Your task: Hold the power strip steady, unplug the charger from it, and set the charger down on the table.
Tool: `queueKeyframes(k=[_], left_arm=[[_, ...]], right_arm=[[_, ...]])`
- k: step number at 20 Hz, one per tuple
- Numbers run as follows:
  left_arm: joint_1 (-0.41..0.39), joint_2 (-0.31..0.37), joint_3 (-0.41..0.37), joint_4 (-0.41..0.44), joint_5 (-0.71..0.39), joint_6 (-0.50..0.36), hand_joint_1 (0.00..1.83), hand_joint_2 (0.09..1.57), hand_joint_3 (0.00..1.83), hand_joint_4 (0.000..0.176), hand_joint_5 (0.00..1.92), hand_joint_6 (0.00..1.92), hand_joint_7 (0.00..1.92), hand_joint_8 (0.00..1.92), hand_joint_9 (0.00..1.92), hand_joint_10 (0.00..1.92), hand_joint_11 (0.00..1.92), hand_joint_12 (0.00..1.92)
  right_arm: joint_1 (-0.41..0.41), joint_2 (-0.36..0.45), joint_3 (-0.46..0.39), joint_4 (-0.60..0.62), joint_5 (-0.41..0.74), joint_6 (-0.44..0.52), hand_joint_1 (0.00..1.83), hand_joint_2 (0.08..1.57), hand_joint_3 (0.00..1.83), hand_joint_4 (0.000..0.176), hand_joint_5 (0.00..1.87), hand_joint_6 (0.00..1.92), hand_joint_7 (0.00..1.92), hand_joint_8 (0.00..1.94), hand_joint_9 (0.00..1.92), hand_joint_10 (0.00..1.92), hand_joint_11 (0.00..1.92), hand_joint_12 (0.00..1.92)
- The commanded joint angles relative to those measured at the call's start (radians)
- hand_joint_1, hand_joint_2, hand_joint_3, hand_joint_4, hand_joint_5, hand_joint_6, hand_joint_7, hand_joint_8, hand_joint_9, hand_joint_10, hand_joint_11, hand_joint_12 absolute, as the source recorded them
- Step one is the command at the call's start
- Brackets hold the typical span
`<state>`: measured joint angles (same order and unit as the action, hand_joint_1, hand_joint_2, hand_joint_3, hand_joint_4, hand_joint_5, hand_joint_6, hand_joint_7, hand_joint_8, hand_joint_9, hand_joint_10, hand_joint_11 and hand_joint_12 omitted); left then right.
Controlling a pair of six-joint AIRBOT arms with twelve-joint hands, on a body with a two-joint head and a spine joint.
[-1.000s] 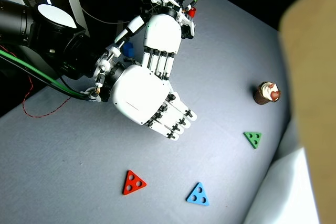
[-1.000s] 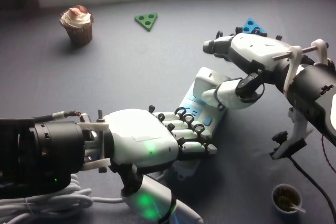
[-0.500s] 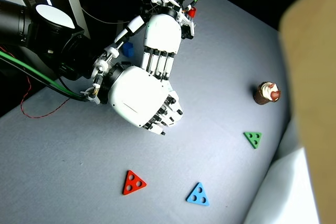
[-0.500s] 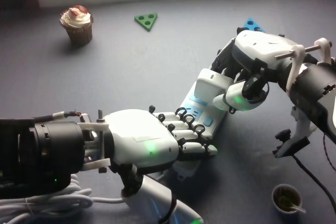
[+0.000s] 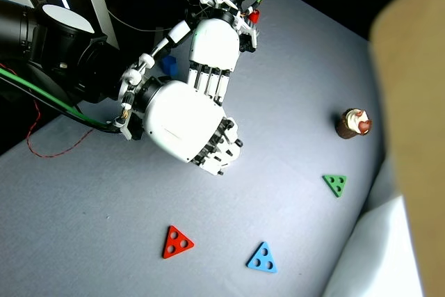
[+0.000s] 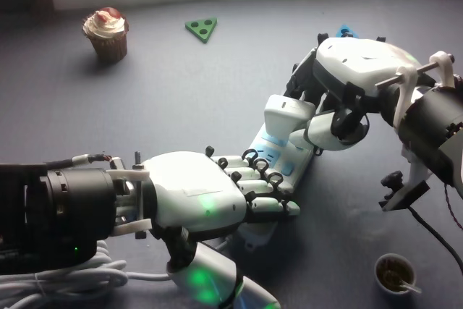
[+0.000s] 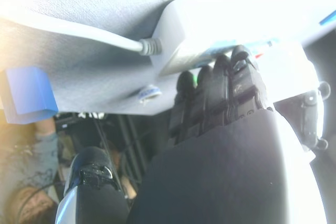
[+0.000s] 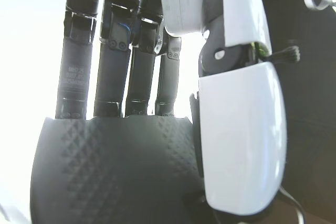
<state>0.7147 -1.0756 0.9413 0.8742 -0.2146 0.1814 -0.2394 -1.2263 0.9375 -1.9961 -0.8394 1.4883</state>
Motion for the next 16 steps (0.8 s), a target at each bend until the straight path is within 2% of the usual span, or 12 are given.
queueKeyframes(k=[1,2,4,5,6,10,11,13,14,16], left_arm=[[0.008,-0.014,0.001,-0.005,-0.013,-0.011,0.00,0.99,0.00,0.000,0.12,0.00,0.11,0.00,0.07,0.00,0.04,0.00],[0.010,-0.016,0.000,-0.005,-0.013,-0.012,0.00,1.00,0.00,0.000,0.12,0.00,0.11,0.00,0.07,0.00,0.04,0.00],[0.013,-0.017,0.000,-0.005,-0.013,-0.012,0.00,1.00,0.00,0.000,0.12,0.00,0.11,0.00,0.07,0.00,0.04,0.00],[0.013,-0.017,0.000,-0.005,-0.013,-0.012,0.00,1.00,0.00,0.000,0.13,0.00,0.11,0.00,0.07,0.00,0.04,0.01],[0.013,-0.017,0.000,-0.004,-0.013,-0.012,0.00,0.99,0.00,0.000,0.13,0.00,0.11,0.00,0.07,0.00,0.04,0.00],[0.013,-0.016,0.001,-0.005,-0.013,-0.012,0.00,0.99,0.00,0.000,0.12,0.00,0.11,0.00,0.07,0.00,0.05,0.01],[0.013,-0.016,0.001,-0.005,-0.013,-0.012,0.00,0.99,0.00,0.000,0.13,0.00,0.11,0.00,0.08,0.00,0.06,0.01],[0.013,-0.016,0.000,-0.004,-0.013,-0.012,0.00,0.99,0.00,0.000,0.13,0.00,0.12,0.01,0.08,0.00,0.06,0.01],[0.013,-0.016,-0.001,-0.004,-0.013,-0.012,0.00,0.99,0.00,0.000,0.13,0.00,0.12,0.00,0.08,0.00,0.06,0.01],[0.013,-0.016,-0.001,-0.005,-0.013,-0.012,0.00,0.99,0.00,0.000,0.13,0.00,0.12,0.00,0.08,0.00,0.06,0.01]], right_arm=[[0.026,0.009,0.001,-0.107,-0.088,0.022,1.25,1.05,0.00,0.013,1.14,0.65,1.12,0.82,1.26,0.01,0.74,0.96],[0.033,0.010,0.005,-0.107,-0.088,0.022,1.25,1.05,0.00,0.027,1.14,0.67,1.12,0.80,1.26,0.01,0.74,0.95],[0.044,0.010,0.011,-0.107,-0.092,0.022,1.25,1.05,0.00,0.019,1.14,0.66,1.12,0.81,1.26,0.01,0.74,0.95],[0.047,0.011,0.013,-0.108,-0.093,0.022,1.25,1.05,0.00,0.003,1.14,0.62,1.12,0.85,1.26,0.01,0.74,0.95],[0.054,0.010,0.016,-0.110,-0.097,0.022,1.24,1.06,0.00,0.021,1.12,0.69,1.11,0.84,1.25,0.00,0.73,0.94],[0.078,0.016,0.022,-0.111,-0.104,0.022,1.24,1.06,0.00,0.030,1.10,0.74,1.11,0.81,1.25,0.00,0.72,0.94],[0.082,0.019,0.022,-0.111,-0.104,0.021,1.25,1.05,0.00,0.000,1.14,0.62,1.12,0.84,1.26,0.01,0.74,0.92],[0.086,0.031,0.013,-0.113,-0.106,0.021,1.25,1.05,0.00,0.014,1.14,0.64,1.13,0.81,1.26,0.01,0.73,0.94],[0.086,0.042,0.003,-0.121,-0.110,0.021,1.25,1.04,0.00,0.028,1.14,0.68,1.17,0.71,1.28,0.01,0.76,0.89],[0.082,0.077,-0.026,-0.171,-0.110,0.022,1.25,1.04,0.00,0.032,1.14,0.69,1.18,0.68,1.28,0.01,0.77,0.88]])
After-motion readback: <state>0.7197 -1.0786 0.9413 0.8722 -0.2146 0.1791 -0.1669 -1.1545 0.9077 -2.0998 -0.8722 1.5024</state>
